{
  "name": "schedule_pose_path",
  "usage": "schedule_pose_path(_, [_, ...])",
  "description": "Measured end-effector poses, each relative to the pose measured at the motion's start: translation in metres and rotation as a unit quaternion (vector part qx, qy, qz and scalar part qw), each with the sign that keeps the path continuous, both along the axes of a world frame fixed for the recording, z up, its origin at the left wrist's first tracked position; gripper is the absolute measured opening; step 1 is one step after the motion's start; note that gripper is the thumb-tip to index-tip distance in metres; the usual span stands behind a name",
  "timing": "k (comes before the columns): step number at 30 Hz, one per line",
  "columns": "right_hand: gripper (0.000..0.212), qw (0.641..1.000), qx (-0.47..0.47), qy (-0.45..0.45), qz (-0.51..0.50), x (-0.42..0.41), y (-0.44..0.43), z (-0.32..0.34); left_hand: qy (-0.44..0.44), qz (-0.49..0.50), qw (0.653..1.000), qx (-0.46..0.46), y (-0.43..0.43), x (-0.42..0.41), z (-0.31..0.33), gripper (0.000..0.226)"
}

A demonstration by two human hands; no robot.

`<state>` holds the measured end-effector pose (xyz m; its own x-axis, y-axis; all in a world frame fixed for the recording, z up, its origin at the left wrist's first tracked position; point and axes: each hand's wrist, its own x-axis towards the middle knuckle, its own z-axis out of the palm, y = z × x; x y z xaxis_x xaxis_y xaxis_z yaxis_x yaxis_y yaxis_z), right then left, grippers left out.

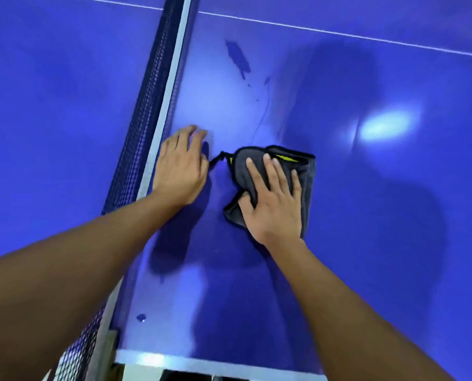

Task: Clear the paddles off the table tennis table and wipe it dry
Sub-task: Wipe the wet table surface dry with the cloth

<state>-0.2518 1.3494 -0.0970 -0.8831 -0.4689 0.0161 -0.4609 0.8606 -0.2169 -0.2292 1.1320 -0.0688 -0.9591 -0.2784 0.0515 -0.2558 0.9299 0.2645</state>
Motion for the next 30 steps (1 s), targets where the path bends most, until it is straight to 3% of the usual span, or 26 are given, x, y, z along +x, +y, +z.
schedule_pose_path(5, [0.068,0.998,0.009,0.024,-0.061,-0.115,-0.041,-0.003,-0.011,0.009,1.0,-0.007,-0.027,-0.072,-0.018,0.056])
schedule_pose_path(18, [0.067,0.992,0.045,0.001,-0.115,-0.344,-0.113,0.005,-0.026,0.048,0.998,0.01,-0.028,-0.074,-0.025,0.058])
schedule_pose_path(23, [0.063,0.99,0.041,-0.024,-0.135,-0.368,-0.139,0.007,-0.03,0.042,0.999,0.004,-0.029,-0.075,-0.027,0.058])
schedule_pose_path(30, [0.06,0.998,0.041,-0.017,0.052,-0.323,-0.176,0.006,-0.013,0.035,0.999,-0.005,-0.026,-0.073,-0.03,0.056])
